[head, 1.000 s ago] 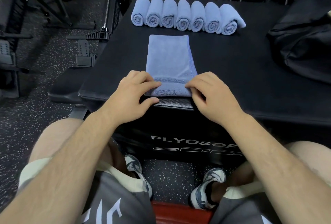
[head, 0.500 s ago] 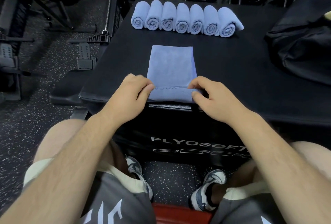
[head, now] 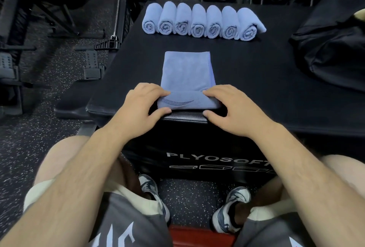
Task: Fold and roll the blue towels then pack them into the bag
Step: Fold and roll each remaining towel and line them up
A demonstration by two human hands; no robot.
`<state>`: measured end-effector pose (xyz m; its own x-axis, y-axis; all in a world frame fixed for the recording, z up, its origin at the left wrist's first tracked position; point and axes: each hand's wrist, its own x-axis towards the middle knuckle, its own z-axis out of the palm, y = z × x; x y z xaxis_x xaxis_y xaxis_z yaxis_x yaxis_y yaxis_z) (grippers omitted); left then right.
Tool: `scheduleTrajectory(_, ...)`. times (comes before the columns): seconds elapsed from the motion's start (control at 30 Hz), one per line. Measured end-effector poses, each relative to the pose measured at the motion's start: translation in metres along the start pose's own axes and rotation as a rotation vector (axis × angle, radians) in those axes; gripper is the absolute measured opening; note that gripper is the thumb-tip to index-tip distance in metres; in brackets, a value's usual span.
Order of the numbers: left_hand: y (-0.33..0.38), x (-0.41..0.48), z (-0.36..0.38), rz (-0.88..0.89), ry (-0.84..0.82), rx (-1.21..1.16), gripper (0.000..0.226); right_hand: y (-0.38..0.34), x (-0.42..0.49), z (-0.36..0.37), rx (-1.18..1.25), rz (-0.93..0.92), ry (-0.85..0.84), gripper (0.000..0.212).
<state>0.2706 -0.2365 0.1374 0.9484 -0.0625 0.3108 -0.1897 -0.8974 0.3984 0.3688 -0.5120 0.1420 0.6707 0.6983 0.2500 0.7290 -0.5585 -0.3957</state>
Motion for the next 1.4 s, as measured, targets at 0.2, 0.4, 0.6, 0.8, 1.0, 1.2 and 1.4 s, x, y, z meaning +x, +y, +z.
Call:
scheduleTrajectory(0.2, 0.000, 0.008, 0.002, -0.050, -0.051, -0.074, 0.038, -0.001, 0.005, -0.004, 0.019, 0.034, -0.044, 0.040)
scheduleTrajectory(0.4, 0.006, 0.008, -0.002, -0.169, -0.067, -0.230, 0.022, -0.006, 0.006, -0.015, 0.297, 0.262, -0.039, 0.016)
scheduleTrajectory(0.6, 0.013, 0.018, 0.004, -0.032, 0.142, -0.154, 0.016, -0.008, 0.017, -0.006, 0.153, 0.202, 0.064, 0.009)
scheduleTrajectory(0.8, 0.007, 0.014, 0.001, 0.033, 0.007, -0.101, 0.044, -0.010, 0.013, 0.000, 0.040, 0.126, 0.243, 0.010)
scheduleTrajectory(1.0, 0.003, 0.026, 0.007, -0.037, 0.001, -0.089, 0.037, 0.005, 0.010, -0.006, -0.057, 0.100, 0.065, 0.052)
scheduleTrajectory(1.2, 0.008, 0.030, 0.001, -0.110, -0.098, -0.269, 0.016, 0.011, 0.012, -0.012, 0.224, 0.137, -0.051, 0.021)
scheduleTrajectory(1.4, 0.019, 0.028, 0.000, 0.045, 0.076, -0.155, 0.030, 0.014, 0.028, -0.009, 0.366, 0.285, -0.078, 0.023)
